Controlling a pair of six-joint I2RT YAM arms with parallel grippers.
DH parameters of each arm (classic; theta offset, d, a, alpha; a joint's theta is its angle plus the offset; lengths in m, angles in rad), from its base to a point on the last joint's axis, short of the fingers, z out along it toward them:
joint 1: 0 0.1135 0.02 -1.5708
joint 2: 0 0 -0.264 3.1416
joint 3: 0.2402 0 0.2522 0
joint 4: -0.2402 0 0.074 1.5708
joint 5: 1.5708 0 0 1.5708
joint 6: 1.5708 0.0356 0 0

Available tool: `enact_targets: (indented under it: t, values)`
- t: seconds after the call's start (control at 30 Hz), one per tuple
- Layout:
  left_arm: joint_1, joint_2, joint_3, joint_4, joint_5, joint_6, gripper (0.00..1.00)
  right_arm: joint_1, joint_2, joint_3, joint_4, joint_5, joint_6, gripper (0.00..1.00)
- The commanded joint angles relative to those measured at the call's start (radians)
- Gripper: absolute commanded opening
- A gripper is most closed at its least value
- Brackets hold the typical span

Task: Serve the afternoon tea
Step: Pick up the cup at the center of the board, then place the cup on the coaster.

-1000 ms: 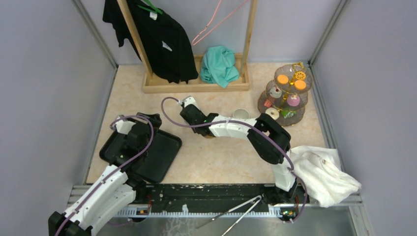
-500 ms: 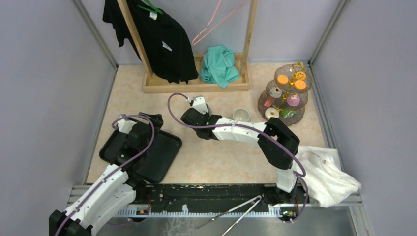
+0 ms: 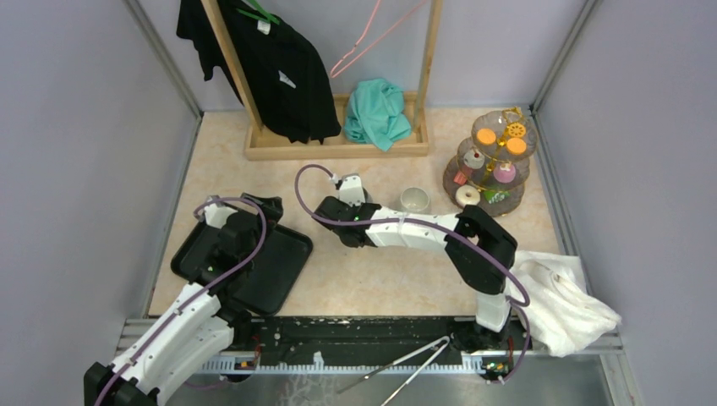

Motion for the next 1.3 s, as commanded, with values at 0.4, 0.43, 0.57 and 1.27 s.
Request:
enact_targets:
  t: [0.4,0.43,0.57,1.27]
  values:
    - [0.008,-0.022,0.011,0.002,0.052,0.029,0.99,0.047,-0.135,-0.050,0.022,0.088,0.143,0.00]
    - [0.008,-0.021,0.011,0.002,0.053,0.028,0.99,0.048,-0.130,-0.051,0.024,0.087,0.143,0.00]
    - [0.008,-0.020,0.008,0.003,0.055,0.028,0.99,0.048,-0.117,-0.051,0.034,0.087,0.134,0.00]
    - [0.008,-0.021,-0.003,0.003,0.052,0.025,0.99,0.025,-0.073,-0.046,0.090,0.088,0.092,0.00]
